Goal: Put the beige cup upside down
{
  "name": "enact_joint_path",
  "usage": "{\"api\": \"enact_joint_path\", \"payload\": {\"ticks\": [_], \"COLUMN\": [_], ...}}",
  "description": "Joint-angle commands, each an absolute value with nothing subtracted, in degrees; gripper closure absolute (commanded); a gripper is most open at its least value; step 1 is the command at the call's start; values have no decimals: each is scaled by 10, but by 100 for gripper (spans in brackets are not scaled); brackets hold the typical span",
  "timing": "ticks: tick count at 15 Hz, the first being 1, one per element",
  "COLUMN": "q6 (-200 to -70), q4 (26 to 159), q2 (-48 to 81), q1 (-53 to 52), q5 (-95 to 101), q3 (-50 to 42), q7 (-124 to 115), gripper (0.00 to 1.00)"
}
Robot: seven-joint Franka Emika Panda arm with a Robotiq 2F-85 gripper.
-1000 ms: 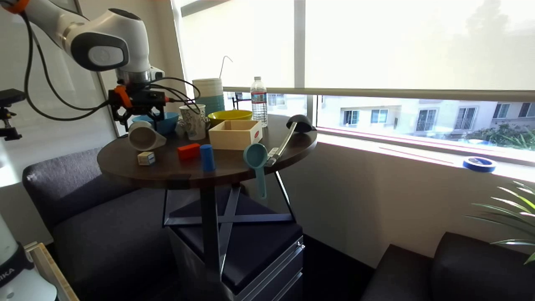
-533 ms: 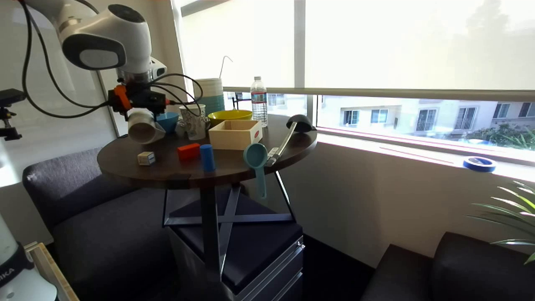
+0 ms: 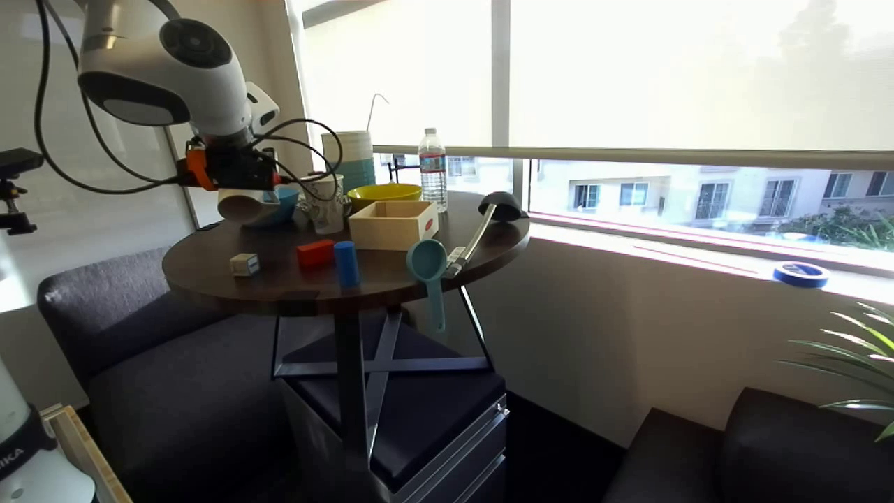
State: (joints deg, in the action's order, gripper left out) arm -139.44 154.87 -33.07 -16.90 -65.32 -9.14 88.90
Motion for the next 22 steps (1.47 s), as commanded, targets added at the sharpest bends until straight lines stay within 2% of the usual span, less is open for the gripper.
{"api": "enact_joint_path", "payload": {"ticks": [1,10,22], "q6": [-1397,-1345,-1278], "q4": [1563,1574,1575], "q2": [-335,-309,-268], "q1": [-140,-61,-17], "q5": [-762,-867,-920], "q3": [-68,-11,10], "q7": [966,1024,1063], "gripper": [38,38,38]}}
